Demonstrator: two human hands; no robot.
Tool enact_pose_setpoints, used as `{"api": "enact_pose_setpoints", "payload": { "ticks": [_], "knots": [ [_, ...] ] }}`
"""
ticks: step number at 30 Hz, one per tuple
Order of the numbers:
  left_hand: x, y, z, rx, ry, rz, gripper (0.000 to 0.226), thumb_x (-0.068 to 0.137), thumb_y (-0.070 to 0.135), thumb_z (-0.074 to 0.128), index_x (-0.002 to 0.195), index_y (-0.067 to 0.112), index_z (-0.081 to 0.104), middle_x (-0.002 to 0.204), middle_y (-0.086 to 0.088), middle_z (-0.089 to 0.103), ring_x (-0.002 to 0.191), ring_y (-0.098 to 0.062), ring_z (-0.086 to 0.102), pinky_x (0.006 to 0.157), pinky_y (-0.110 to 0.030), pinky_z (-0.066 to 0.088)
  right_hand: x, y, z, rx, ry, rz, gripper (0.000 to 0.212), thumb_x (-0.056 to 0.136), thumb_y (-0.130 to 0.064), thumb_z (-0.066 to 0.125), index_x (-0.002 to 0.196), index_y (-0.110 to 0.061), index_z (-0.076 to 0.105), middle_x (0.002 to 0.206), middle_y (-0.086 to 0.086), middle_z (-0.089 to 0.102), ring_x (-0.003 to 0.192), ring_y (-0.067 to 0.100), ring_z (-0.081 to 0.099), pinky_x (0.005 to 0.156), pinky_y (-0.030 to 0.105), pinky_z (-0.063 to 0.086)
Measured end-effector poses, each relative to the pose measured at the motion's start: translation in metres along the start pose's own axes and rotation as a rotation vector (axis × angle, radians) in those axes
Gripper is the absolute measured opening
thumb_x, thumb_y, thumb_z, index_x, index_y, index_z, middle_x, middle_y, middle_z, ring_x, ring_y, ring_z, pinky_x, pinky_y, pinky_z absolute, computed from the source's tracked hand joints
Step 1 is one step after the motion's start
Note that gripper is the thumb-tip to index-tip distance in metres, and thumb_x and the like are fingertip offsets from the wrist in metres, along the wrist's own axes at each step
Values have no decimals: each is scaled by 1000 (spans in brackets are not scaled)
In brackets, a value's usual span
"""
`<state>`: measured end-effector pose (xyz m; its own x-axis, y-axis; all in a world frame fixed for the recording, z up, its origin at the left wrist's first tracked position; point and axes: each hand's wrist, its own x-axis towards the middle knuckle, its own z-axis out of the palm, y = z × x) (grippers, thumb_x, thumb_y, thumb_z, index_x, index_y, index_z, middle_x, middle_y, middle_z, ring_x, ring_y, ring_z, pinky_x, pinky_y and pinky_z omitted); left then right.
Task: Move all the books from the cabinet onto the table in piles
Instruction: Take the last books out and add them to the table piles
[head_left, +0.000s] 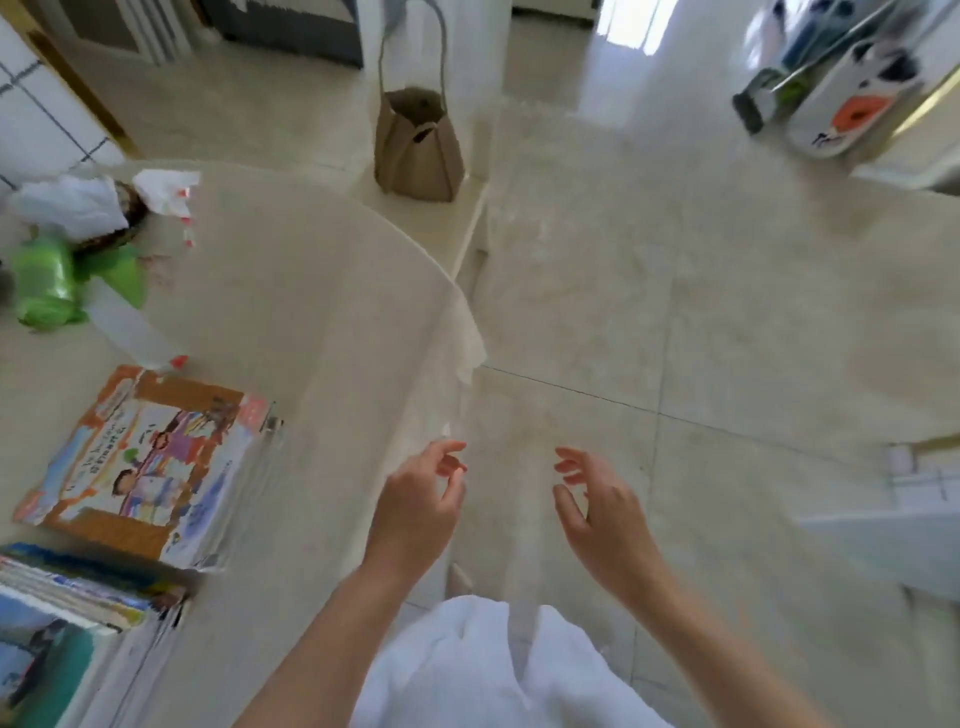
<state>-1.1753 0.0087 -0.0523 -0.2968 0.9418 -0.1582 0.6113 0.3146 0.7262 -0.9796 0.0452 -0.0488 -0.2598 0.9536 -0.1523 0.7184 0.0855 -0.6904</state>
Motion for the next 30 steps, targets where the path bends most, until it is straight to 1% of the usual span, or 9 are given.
{"api": "enact_pose_setpoints", "payload": {
  "ticks": [3, 7, 9, 14, 16, 19, 21, 25, 30],
  "knots": [
    [-3, 28, 35, 10, -92, 119, 29, 87, 10, 63, 113, 23, 65, 88, 11, 71, 79, -5, 64, 78, -25, 51, -34, 33, -29, 55, 96, 111, 35, 90, -7, 57, 124, -13, 56, 104, -5, 62, 93, 10, 59, 85, 22, 43],
    [-22, 74, 97, 14, -247, 245, 29, 86, 10, 66, 112, 23, 65, 82, 13, 70, 77, 2, 64, 75, -20, 51, -89, 86, -71, 101, 225, 247, 34, 91, -9, 56, 125, -13, 55, 106, -5, 61, 95, 8, 58, 85, 19, 40],
    [-38, 99, 132, 16, -320, 303, 29, 86, 10, 66, 111, 25, 65, 80, 16, 68, 78, 6, 63, 75, -17, 51, -121, 116, -92, 114, 288, 319, 34, 90, -8, 56, 124, -12, 55, 106, -3, 61, 94, 9, 58, 85, 20, 42],
    [-102, 169, 231, 2, -554, 397, 30, 88, 8, 64, 113, 23, 65, 85, 9, 70, 81, 1, 64, 78, -17, 51, -215, 194, -146, 169, 430, 500, 33, 92, -10, 55, 125, -13, 54, 108, -2, 61, 97, 8, 56, 85, 15, 39],
    [-131, 196, 271, -5, -633, 426, 30, 88, 6, 63, 113, 22, 65, 85, 7, 70, 81, 1, 64, 79, -20, 53, -250, 223, -163, 189, 480, 563, 33, 93, -12, 55, 125, -14, 54, 109, -3, 60, 98, 8, 56, 82, 9, 37],
    [-171, 230, 325, -27, -724, 475, 30, 87, 1, 62, 110, 20, 66, 82, 7, 69, 79, -4, 65, 80, -30, 56, -299, 263, -186, 222, 563, 657, 33, 93, -13, 54, 125, -16, 53, 110, -4, 60, 99, 7, 55, 79, 3, 34],
    [-194, 252, 356, -34, -784, 516, 30, 87, 1, 62, 110, 20, 66, 81, 10, 69, 81, -6, 66, 80, -33, 56, -327, 284, -201, 259, 622, 719, 33, 93, -14, 53, 126, -17, 52, 111, -6, 59, 101, 7, 55, 80, 6, 35],
    [-228, 293, 406, 9, -908, 612, 30, 88, 2, 60, 112, 20, 65, 82, 15, 68, 79, 1, 64, 80, -28, 55, -371, 320, -228, 308, 739, 826, 34, 94, -16, 53, 127, -18, 51, 112, -5, 59, 103, 9, 55, 86, 18, 39],
    [-245, 334, 461, 54, -1013, 664, 33, 88, 1, 56, 111, 23, 64, 79, 17, 68, 80, 5, 63, 83, -30, 56, -396, 359, -258, 358, 861, 932, 33, 94, -15, 54, 127, -17, 53, 112, -3, 61, 104, 12, 56, 88, 19, 40]
  ]
}}
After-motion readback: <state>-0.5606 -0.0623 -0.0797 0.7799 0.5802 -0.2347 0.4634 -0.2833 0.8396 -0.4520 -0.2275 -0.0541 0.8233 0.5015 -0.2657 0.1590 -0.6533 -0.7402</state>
